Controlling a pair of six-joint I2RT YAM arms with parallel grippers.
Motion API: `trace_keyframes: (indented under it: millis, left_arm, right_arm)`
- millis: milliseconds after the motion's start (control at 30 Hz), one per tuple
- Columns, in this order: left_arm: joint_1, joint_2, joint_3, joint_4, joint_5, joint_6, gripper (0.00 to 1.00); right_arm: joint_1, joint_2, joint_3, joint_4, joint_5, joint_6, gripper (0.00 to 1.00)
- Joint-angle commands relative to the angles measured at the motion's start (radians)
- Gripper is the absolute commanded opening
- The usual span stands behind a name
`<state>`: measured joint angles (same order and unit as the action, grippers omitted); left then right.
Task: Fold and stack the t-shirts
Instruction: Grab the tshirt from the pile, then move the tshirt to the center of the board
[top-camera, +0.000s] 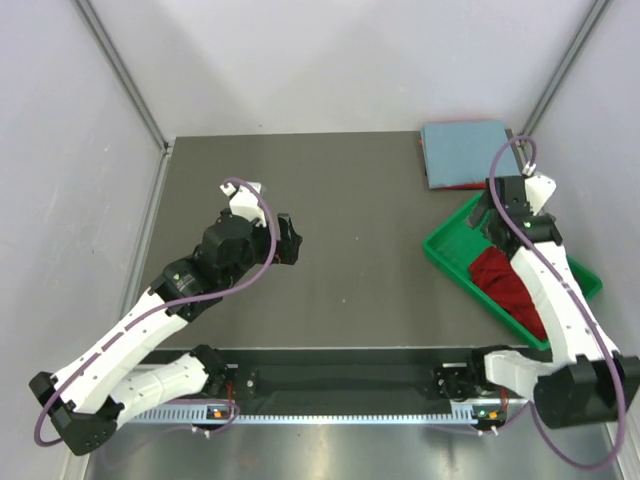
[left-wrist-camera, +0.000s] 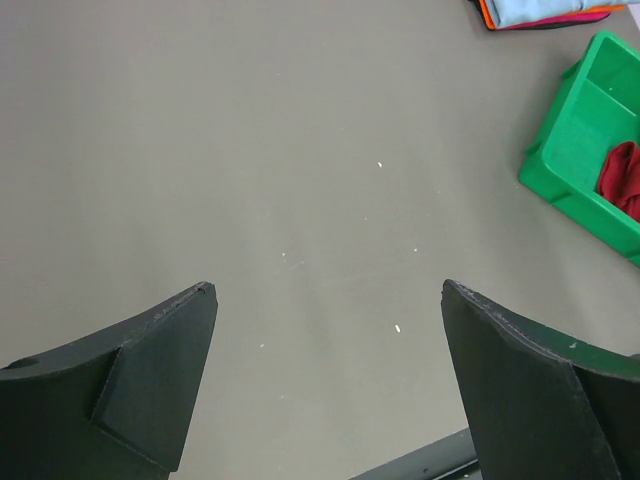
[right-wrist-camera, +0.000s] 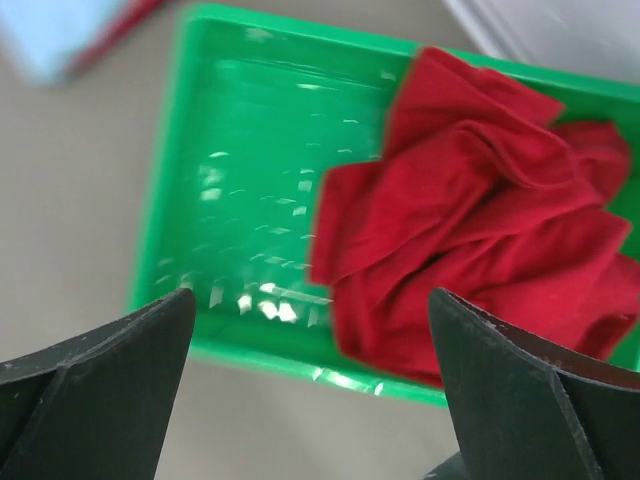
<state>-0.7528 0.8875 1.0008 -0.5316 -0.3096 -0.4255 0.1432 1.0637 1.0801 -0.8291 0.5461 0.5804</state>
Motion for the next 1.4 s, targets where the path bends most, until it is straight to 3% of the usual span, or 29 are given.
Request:
trace_keyframes:
  millis: [0,200,600,733,767,833,900,933,1067,1300,1367]
  left_arm:
    - [0.001,-0.010,-0.002,0.015,-0.019,0.027,0.98]
    - [0.004,-0.013,-0.007,0.001,-0.022,0.019,0.98]
    - [0.003,0.073,0.016,0.038,0.013,-0.025,0.95]
    - [0.004,0.080,0.015,0.051,0.047,-0.055,0.91]
    - [0.003,0.079,0.015,0.048,0.047,-0.067,0.90]
    - [0.003,0.062,0.010,0.045,0.038,-0.079,0.89]
    - [0.003,0.050,0.004,0.047,0.020,-0.081,0.89]
    - [0.003,0.038,0.004,0.045,0.017,-0.079,0.89]
    - [0.004,0.028,0.012,0.047,0.024,-0.081,0.89]
    - [0.003,-0.010,-0.042,0.117,0.081,-0.122,0.91]
    - [0.003,-0.019,-0.054,0.113,0.086,-0.147,0.91]
  right_arm:
    - [-0.088,0.056,-0.011,0.039,0.066,0.016,1.00]
    - [-0.353,0.174,-0.107,0.145,-0.023,0.018,1.00]
    - [-0.501,0.410,-0.229,0.363,-0.135,0.039,1.00]
    - [-0.524,0.440,-0.229,0.372,-0.144,0.029,0.72]
    - [-0.524,0.427,-0.226,0.367,-0.140,0.023,0.49]
    - [-0.524,0.385,-0.195,0.338,-0.104,0.001,0.26]
    - [-0.524,0.345,-0.142,0.280,-0.071,-0.014,0.16]
    - [-0.522,0.297,-0.122,0.262,-0.064,-0.028,0.02]
    - [-0.511,0.156,-0.014,0.168,-0.081,-0.057,0.00]
    - [-0.447,0.056,0.368,0.045,-0.515,-0.119,0.00]
    - [-0.364,0.074,0.523,0.003,-0.543,-0.116,0.00]
